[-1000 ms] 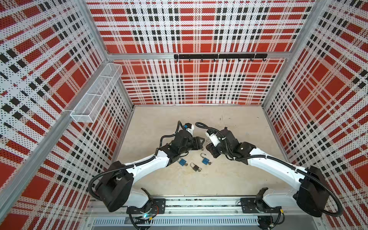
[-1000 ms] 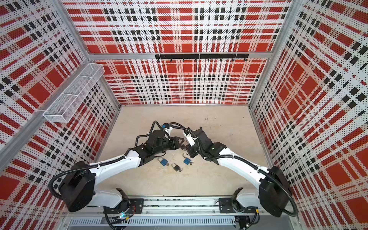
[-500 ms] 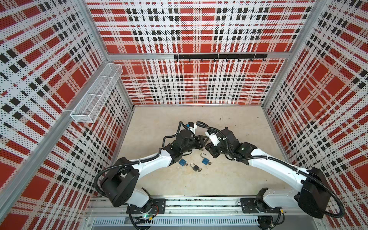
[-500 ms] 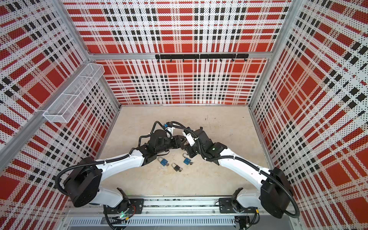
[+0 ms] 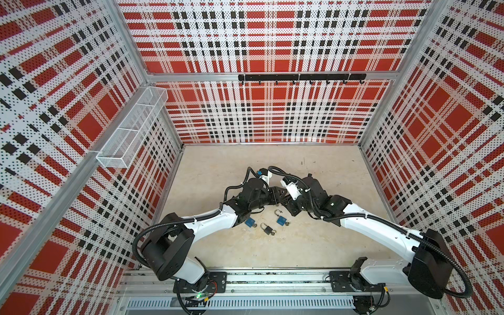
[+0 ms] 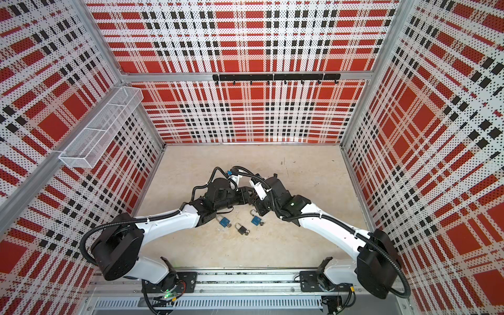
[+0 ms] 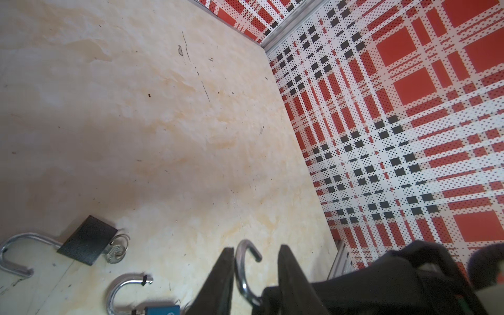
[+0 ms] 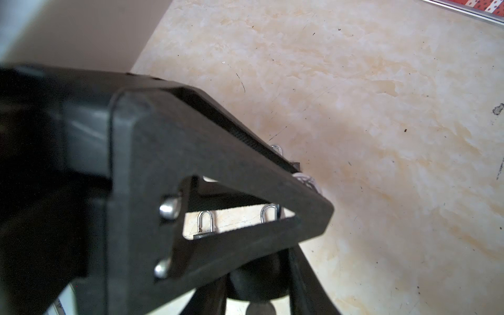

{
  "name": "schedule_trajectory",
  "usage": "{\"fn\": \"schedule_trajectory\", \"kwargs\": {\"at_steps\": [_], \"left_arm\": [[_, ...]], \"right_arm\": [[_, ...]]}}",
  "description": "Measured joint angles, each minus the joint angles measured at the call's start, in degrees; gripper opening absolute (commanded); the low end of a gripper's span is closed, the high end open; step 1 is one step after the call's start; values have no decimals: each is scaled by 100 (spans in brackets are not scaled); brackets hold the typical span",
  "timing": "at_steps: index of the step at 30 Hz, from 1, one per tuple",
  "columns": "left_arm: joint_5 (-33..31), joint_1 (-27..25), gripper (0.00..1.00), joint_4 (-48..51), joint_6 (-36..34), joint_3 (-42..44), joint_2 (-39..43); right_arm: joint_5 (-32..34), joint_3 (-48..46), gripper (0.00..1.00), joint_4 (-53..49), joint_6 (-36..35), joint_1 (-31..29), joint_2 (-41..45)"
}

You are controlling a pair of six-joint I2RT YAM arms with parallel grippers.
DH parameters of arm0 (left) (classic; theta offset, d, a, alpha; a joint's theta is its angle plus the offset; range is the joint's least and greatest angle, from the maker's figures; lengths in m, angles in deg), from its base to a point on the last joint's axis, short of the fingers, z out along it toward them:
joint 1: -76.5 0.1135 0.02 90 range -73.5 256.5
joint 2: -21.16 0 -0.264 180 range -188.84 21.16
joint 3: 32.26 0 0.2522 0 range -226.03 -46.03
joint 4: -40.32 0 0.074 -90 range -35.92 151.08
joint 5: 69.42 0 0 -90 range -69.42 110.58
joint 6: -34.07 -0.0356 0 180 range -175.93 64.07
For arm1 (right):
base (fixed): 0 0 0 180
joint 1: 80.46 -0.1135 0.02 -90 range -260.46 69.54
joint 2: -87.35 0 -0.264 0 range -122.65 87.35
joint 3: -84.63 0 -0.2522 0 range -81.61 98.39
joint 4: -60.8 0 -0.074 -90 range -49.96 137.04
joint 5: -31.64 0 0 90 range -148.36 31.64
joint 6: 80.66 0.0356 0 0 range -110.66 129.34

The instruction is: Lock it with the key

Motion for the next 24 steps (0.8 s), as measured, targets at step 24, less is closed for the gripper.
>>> {"fn": "schedule_trajectory", "kwargs": {"at_steps": [24], "left_arm": [[153,-17,0,-472,173,-2,-170]], "right_arm": [[131,-2,37,-98,136,-22,131]]}}
